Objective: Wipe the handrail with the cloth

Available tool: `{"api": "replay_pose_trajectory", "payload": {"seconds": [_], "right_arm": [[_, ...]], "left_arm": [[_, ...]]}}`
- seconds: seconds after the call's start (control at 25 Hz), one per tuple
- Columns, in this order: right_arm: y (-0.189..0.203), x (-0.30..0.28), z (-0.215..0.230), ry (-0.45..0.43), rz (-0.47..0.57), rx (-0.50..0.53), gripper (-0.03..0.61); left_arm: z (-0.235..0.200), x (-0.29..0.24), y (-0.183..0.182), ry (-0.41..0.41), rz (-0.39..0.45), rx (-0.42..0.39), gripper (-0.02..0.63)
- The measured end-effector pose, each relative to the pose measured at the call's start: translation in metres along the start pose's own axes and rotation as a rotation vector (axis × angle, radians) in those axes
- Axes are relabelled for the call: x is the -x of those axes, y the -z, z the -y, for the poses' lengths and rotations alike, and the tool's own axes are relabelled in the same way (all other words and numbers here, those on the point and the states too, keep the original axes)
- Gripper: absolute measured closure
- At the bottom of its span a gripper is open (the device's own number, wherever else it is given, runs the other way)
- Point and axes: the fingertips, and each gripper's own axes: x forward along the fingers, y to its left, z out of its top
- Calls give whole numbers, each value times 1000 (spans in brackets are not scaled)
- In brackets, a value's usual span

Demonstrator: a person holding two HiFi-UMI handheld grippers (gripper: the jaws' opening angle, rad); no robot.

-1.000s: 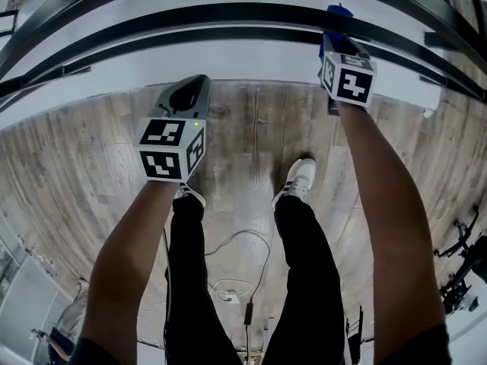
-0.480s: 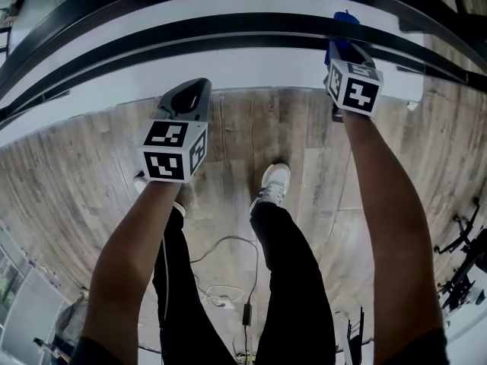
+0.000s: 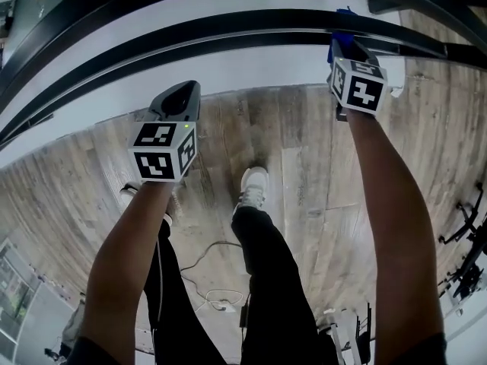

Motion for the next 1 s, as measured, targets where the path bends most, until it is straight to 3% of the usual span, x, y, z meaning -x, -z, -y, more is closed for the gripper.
{"api": "replay_pose_trajectory", "payload": {"seconds": [0.48,0.68,0.88,1.0], "right_arm": [[19,-3,104,100,-77,-17,474],[26,-1,142,171,-117,-18,474],[35,10,166,261,-197,17,474],[23,28,141,205,-86,32,474]], "left_arm": [[59,-43,-5,66,-20,-34,609],[56,-41,-2,56,-18,-65,610],[35,-28,4,26,-32,-38,609],[24,-9,3,14,-20,-9,609]]}}
